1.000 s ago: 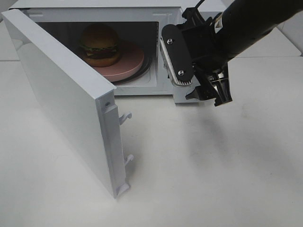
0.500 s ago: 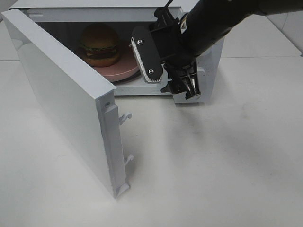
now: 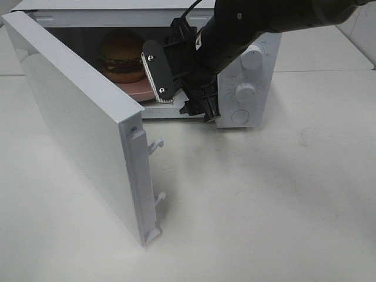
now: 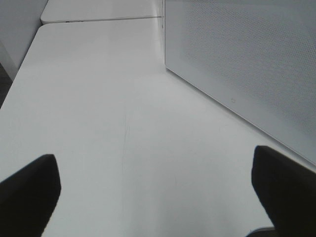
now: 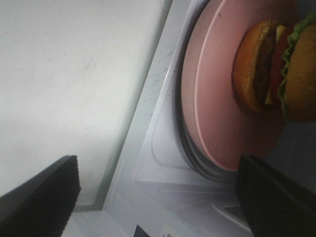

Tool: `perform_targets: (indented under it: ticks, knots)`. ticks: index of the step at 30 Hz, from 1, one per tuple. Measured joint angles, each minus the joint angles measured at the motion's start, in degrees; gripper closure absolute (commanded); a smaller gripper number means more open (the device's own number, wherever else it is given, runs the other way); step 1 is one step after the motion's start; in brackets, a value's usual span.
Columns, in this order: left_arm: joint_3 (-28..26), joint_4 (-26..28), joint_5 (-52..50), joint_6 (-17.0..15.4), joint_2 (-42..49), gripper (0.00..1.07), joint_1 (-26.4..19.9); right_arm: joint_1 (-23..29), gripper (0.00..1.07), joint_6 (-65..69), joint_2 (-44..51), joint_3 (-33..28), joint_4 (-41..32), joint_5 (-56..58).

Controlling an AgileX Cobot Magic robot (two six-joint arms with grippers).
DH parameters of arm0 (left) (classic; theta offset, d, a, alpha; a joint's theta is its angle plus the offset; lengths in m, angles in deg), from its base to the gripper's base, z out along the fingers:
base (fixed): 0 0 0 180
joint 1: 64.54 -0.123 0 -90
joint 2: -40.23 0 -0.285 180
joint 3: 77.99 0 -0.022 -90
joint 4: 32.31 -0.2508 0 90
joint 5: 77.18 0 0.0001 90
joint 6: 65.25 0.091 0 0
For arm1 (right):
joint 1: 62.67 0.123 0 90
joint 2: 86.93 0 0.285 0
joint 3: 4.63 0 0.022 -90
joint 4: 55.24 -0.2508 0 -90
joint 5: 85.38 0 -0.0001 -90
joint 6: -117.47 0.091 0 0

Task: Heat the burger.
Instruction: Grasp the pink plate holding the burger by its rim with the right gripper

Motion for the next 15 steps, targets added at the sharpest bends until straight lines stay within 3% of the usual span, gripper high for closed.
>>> perform_targets:
  ticks: [15]
  knots:
    - [0.0, 0.0, 0.0, 0.0, 0.0, 0.09, 0.0, 0.0, 0.25, 2.3, -11.9, 12.1, 0.2, -0.5]
